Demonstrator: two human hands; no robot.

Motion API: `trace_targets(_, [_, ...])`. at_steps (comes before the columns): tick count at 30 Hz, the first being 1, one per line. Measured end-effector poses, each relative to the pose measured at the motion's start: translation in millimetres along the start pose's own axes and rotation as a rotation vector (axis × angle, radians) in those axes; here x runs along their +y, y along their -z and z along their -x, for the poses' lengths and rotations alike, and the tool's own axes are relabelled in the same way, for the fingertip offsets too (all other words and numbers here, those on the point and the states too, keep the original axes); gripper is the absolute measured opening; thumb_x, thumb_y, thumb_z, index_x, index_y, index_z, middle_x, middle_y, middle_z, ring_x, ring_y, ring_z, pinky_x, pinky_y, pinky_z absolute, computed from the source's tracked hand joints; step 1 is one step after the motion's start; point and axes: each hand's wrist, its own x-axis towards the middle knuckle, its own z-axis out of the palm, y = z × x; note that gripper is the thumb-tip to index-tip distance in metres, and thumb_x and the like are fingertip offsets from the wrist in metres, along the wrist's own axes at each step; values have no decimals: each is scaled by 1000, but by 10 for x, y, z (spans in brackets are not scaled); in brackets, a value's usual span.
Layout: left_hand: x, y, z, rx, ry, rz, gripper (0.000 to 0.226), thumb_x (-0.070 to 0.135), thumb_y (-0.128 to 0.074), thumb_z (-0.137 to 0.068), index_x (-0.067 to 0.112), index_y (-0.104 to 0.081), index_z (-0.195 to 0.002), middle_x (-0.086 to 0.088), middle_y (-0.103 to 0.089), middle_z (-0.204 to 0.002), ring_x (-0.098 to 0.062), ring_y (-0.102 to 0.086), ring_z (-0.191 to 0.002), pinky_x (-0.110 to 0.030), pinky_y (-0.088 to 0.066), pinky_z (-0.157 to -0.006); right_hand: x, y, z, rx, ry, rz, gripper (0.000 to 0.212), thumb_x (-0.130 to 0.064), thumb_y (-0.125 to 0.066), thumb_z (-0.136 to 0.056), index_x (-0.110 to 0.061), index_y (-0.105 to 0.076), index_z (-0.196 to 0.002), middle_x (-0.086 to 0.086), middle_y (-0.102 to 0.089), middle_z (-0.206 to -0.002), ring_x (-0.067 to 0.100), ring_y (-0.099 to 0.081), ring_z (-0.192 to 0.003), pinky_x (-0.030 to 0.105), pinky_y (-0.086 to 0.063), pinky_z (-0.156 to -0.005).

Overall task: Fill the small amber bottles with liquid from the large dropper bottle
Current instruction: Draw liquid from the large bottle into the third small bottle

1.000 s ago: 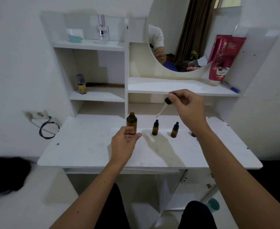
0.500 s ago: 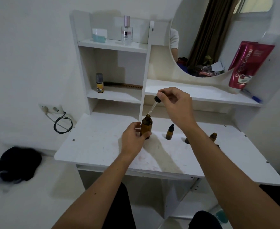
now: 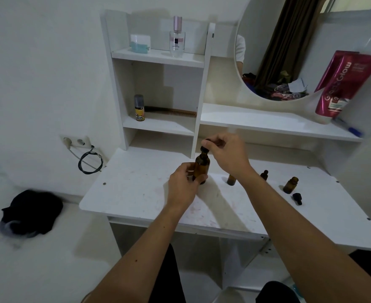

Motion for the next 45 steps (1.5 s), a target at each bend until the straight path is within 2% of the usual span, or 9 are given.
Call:
trace_targets(2, [-3,1,3,-4,-2,2,45,32,-82,-86,20,-63,-126,8,-71,-118,-6,-65,-99,-19,-52,-91,5,-15,-1,19,-11,12,7,-27,-77,-94,-22,-78,-91,-18,-71,-81,-7,-64,-75,2,-45,-65])
trace_targets(7, [-18,-14,-5,1,10,-10,44,34,-81,-86,23,-64,-125,10,-71,-117,-8,-66,-102,-26,-53,-97,-26,-21,24,51,3,19,12,-23,-77,-94,-25,-74,-83,-19,-69,-77,-5,-63,-72,0,-44,-65])
trace_targets(12, [-5,-17,1,3,8,-39,46,37,-80,-87,23,-63,-126,9,-71,-120,-7,-64,-100,-26,-52,-96,-42,3,55,11,35,22,3,-28,-75,-96,-26,-76,-93,-20,-70,-83,-9,-65,-76,1,-47,-69])
trace_targets(16, [7,-16,17,3,12,-87,48,41,-79,-88,23,-62,-129,7,-71,-123,-10,-66,-105,-29,-53,-99,-106,75,85,20,90,34,11,-27,-74,-97,-20,-78,-104,-21,-69,-86,-14,-64,-80,0,-46,-73])
trace_targets(22, [35,-34,55,19,7,-132,49,41,-76,-90,23,-59,-132,7,-69,-127,-13,-67,-111,-34,-54,-100,-304,298,42,164,192,-49,14,-22,-73,-97,-13,-77,-107,-11,-73,-92,-4,-69,-86,9,-53,-82])
trace_targets(28, [68,-53,136,94,-15,-127,70,34,-80,-87,20,-44,-145,3,-53,-141,-15,-55,-123,-37,-53,-104,-380,551,50,236,195,-176,14,-22,-76,-96,-12,-78,-104,-5,-78,-94,6,-74,-89,21,-58,-89])
trace_targets(33, [111,-145,317,166,-78,-73,59,33,-80,-88,22,-47,-135,5,-54,-133,-14,-58,-115,-26,-55,-98,-296,821,217,280,194,-185,16,-25,-75,-96,-13,-78,-107,-4,-79,-96,10,-75,-93,24,-59,-90])
trace_targets(39, [357,-680,652,62,-151,-33,43,35,-75,-92,30,-50,-125,12,-57,-120,-7,-57,-104,-6,-48,-77,37,1292,491,321,147,-127,14,-23,-74,-98,-14,-78,-108,-7,-78,-96,8,-74,-93,22,-58,-89])
trace_targets(45, [472,-1170,771,-37,-156,-21,37,33,-73,-94,32,-50,-122,14,-57,-114,-1,-56,-99,-4,-45,-75,480,1725,728,399,53,-55,13,-23,-74,-97,-16,-78,-107,-10,-78,-95,4,-74,-91,18,-58,-88])
